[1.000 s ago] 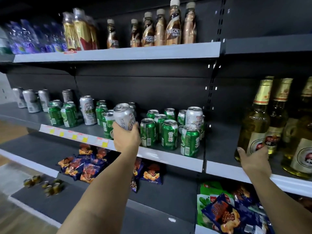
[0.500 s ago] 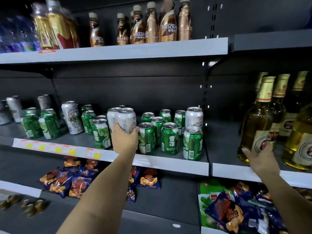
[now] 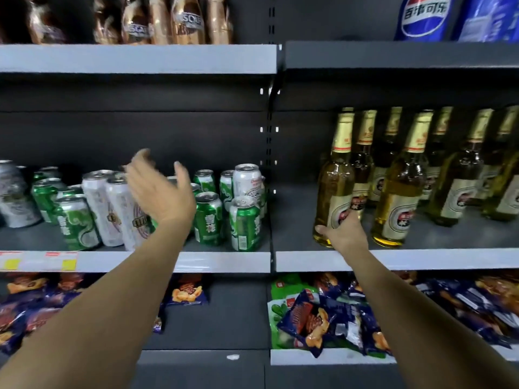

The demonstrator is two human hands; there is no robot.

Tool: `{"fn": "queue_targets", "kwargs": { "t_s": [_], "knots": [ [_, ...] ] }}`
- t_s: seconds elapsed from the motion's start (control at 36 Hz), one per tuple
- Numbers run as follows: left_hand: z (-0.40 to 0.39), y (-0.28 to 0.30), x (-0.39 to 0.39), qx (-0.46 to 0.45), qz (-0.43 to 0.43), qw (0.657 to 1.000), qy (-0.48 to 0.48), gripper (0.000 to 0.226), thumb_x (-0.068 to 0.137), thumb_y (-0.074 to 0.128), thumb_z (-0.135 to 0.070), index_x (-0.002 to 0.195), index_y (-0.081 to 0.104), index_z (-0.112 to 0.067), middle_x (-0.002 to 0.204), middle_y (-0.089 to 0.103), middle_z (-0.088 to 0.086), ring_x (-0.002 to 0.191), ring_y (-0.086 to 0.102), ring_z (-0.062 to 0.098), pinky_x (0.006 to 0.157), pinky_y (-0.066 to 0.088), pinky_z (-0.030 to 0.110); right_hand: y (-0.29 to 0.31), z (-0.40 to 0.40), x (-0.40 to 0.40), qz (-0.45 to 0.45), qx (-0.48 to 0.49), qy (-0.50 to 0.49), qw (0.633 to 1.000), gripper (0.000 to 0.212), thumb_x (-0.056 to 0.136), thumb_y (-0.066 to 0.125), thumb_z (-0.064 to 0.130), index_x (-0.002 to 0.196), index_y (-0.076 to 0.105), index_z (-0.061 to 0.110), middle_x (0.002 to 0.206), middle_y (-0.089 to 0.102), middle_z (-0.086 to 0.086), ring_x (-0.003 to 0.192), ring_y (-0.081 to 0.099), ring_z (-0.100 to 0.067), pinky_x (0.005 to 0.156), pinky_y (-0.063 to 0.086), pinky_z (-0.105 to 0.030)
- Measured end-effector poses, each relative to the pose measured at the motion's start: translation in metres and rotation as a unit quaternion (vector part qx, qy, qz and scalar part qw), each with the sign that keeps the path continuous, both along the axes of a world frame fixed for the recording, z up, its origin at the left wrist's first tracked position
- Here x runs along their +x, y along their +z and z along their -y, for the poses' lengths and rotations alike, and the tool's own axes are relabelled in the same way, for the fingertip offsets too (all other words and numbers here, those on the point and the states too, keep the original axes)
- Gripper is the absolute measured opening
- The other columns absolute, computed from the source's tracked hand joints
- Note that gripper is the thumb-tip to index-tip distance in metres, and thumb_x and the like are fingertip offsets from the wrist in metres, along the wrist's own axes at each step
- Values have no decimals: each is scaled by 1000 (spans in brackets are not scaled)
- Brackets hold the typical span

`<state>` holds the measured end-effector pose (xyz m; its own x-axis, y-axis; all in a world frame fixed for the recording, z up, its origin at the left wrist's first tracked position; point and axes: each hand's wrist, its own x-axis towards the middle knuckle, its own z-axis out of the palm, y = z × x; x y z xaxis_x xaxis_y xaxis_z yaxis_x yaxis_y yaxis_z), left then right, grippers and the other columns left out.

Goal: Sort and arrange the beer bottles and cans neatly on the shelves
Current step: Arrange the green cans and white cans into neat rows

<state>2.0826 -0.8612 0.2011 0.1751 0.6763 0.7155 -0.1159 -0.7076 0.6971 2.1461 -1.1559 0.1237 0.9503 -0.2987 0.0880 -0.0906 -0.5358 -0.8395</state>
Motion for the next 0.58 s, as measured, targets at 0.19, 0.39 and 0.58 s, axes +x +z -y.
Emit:
{"fn": "queue_targets", "kwargs": {
  "t_s": [0.19,0.39,0.58],
  "knots": [
    [140,-31,27,-3,-127,921,-369,31,85,70,-18,111,54,-19,104,59,5,88,59,18,85,51,43,1,-8,3,3,-53,-8,999,96,65,85,48,135,33,8,137,45,-13,124,48,-34,96,45,-44],
    [195,-63,65,-177,-316,813,-456,111,72,82,-45,155,11,-20,154,33,7,139,36,26,110,38,40,-3,-17,14,1,-111,15,994,58,90,61,34,133,30,10,136,47,-14,123,47,-34,93,43,-43],
    [190,-65,98,-156,-302,848,-406,63,73,82,-32,128,53,-21,114,63,-2,106,59,19,91,50,33,-3,-16,38,-9,-103,106,989,63,86,62,45,130,29,15,128,54,-9,118,51,-33,92,45,-43]
  ]
}}
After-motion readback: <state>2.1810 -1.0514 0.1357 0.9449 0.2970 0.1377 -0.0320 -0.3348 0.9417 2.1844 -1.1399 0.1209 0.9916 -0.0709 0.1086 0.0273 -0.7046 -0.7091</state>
